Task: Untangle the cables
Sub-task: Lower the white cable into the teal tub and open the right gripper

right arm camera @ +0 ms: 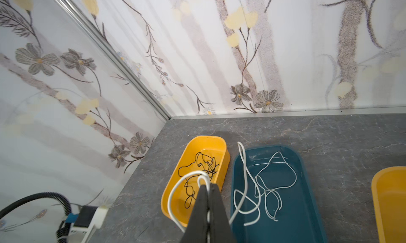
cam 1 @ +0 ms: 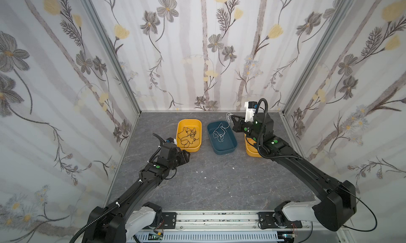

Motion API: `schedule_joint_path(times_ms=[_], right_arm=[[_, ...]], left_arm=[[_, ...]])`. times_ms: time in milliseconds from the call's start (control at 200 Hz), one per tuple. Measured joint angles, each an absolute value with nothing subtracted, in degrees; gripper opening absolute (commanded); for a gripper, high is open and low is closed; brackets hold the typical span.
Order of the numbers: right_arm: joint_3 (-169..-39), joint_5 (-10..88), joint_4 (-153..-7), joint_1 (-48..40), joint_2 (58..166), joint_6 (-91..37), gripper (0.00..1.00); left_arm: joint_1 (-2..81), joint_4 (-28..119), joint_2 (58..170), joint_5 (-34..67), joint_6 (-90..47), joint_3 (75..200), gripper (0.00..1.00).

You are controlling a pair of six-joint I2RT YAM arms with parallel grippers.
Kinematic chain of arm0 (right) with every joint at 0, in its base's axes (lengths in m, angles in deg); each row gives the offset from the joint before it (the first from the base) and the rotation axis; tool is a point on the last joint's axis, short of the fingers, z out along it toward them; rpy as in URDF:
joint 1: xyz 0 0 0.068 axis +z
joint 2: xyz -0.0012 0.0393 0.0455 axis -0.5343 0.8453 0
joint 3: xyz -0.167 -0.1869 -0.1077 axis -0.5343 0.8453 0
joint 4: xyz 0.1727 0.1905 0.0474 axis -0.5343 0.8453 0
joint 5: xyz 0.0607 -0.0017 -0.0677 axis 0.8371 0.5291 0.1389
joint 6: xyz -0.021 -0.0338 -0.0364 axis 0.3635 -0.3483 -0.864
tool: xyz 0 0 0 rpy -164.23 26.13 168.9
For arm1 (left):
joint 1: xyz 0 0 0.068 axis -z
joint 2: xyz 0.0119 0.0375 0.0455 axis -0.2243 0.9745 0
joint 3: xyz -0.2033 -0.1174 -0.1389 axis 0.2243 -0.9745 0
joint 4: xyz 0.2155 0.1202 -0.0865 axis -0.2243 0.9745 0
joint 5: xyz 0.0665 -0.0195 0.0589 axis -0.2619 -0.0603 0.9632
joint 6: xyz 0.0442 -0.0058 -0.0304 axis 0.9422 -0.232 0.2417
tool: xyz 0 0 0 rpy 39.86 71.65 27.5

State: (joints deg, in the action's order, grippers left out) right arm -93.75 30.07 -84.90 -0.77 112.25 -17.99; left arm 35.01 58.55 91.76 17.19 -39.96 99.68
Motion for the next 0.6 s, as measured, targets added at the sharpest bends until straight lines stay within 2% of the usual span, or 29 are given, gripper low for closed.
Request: schedule_joint_path(times_ms=[410,490,540,600], right_arm=[[-101.6,26.8,-81.8,-1.5,133.2,-18.7,0.00],[-102.0,27.1,-80.4,-1.5,135.9,-18.7,0.07],[-102.0,28.0,-79.5,-1.5,137.3,-18.6,0.20],[-101.9,28.4,-78.6,-1.5,137.9,-18.2,0.27]], left_arm=[[35.0,58.1,91.2,17.4,-40.0,99.2,0.59],[35.0,58.1,90.9,17.5,-40.0,99.2,0.60],[35.0,58.1,90.7,17.8,-40.0,99.2,0.60],[35.0,58.1,90.7,18.0,-40.0,99.2,0.60]])
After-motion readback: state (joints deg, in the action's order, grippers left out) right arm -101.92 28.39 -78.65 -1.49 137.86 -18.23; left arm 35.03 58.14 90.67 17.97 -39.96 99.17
